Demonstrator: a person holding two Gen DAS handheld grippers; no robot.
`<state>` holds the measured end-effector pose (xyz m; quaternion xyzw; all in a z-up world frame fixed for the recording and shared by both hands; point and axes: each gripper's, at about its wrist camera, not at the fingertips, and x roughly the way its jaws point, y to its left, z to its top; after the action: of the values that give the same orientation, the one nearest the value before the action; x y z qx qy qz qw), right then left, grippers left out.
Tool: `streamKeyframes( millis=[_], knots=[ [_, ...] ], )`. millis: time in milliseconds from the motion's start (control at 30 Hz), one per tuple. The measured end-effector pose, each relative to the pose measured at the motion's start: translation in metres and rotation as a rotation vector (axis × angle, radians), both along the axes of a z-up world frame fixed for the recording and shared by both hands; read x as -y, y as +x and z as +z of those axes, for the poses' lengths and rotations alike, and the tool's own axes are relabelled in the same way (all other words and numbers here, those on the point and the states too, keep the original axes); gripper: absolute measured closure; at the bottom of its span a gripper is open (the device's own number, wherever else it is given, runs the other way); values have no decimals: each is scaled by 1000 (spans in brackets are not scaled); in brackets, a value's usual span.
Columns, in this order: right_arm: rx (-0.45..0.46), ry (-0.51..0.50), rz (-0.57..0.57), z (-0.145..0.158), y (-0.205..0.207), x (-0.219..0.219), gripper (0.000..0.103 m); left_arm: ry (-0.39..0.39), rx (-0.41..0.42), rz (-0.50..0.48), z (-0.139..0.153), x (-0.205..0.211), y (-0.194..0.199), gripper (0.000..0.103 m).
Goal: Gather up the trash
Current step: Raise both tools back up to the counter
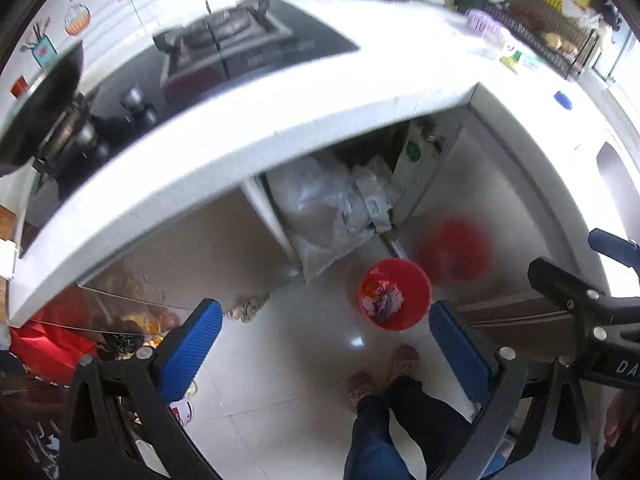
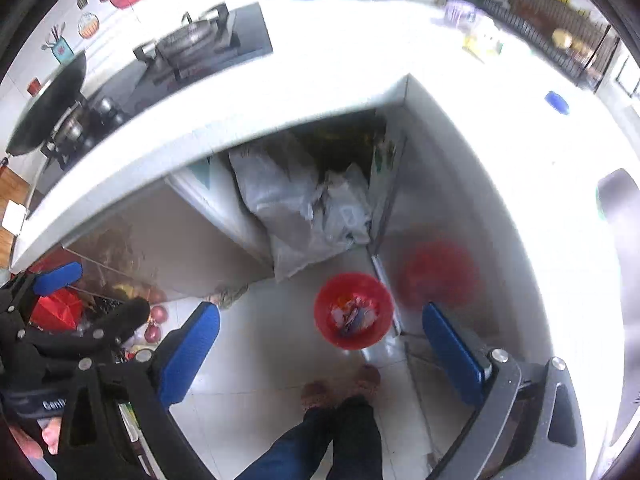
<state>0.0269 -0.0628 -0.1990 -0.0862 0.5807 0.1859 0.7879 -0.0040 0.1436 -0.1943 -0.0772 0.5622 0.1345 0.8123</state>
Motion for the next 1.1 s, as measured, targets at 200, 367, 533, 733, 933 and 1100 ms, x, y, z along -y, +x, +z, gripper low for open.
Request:
streamKeyframes(
  millis=[200,367,533,733,933,1100],
  knots=[
    [66,0,-35,54,1,10,1,5,79,3,55,4,0,0],
    [126,9,-67,81,11,18,1,20,137,-32,89,9,13,0],
    [174,10,-124,108,23,33,1,16,197,-73,117,21,38,0],
    [240,15,-205,131,40,53,1,39,260,-166,145,43,77,0],
    [257,16,-272,138,74,78,1,37,260,-235,150,67,131,0],
    [233,8,-306,132,115,103,1,18,241,-271,143,89,188,0]
  ],
)
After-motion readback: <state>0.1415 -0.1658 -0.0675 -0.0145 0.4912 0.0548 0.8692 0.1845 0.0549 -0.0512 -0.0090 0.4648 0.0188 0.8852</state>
